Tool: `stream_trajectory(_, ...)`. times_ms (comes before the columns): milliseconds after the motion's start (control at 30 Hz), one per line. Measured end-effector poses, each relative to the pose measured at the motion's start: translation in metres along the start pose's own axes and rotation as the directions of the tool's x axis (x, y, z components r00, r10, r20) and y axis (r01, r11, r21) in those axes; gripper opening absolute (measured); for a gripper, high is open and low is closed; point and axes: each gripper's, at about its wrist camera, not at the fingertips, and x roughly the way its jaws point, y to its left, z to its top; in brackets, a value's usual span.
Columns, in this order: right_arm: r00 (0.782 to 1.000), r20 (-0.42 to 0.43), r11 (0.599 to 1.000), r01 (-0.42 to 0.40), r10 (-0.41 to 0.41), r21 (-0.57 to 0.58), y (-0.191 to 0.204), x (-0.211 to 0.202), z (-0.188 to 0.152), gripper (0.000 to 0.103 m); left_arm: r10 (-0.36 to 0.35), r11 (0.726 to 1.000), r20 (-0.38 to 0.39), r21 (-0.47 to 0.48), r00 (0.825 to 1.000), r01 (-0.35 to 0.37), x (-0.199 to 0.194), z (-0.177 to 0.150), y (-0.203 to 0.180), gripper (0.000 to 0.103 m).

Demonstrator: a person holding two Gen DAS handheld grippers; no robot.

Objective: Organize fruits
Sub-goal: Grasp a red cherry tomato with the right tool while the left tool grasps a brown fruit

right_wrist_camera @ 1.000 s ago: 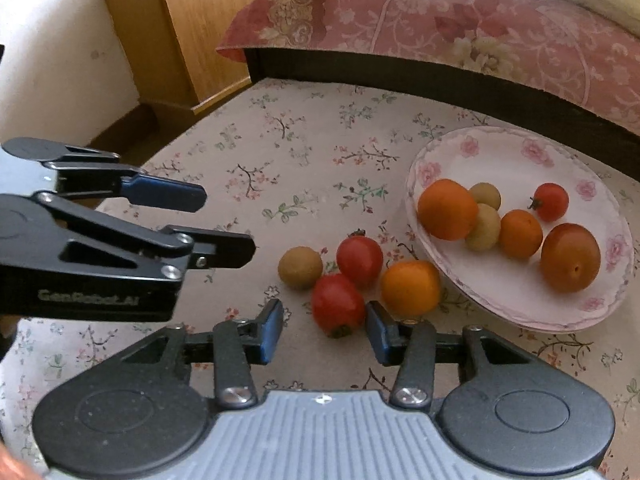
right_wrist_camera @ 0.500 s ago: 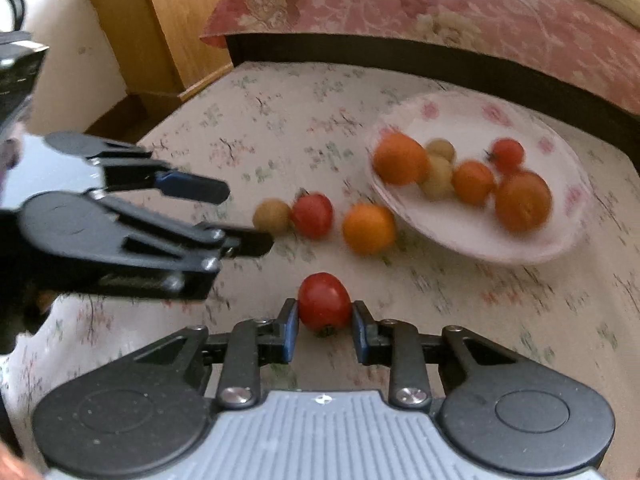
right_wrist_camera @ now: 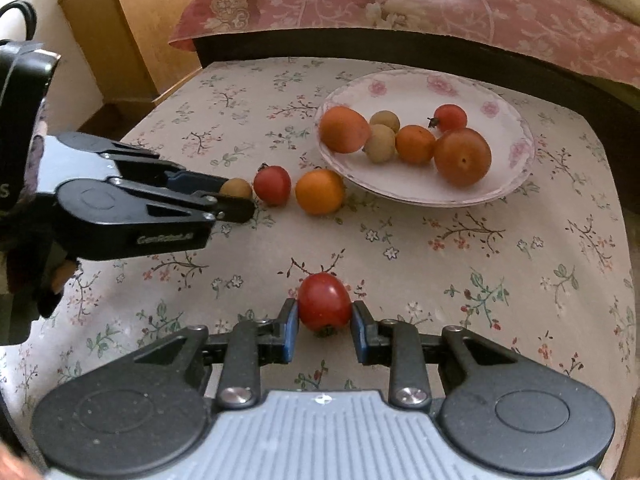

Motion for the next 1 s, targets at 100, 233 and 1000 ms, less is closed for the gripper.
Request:
stream_trajectory(100, 1.000, 0.009, 1.000, 0.000, 0.000, 0.005, 0.002, -0.006, -0.004, 0.029, -0.004, 1.000, -0.014, 0.002, 1.000, 0.004, -0.009, -0.005, -0.003, 0.032)
stream_trajectory(233, 1.000, 0.009, 1.000, 0.014, -0.014, 0.002, 0.007, -0.016, -0.015, 0.029, -0.032, 0.999, -0.028, 0.025, 0.999, 0.033, -0.024, -0.016, -0.015, 0.032)
stream_trajectory(1000, 1.000, 0.000, 0.999, 0.020, -0.020, -0.035, 0.017, -0.020, -0.045, 0.054, -0.077, 0.991, -0.064, 0.109, 0.995, 0.084, -0.042, -0.056, -0.050, 0.055)
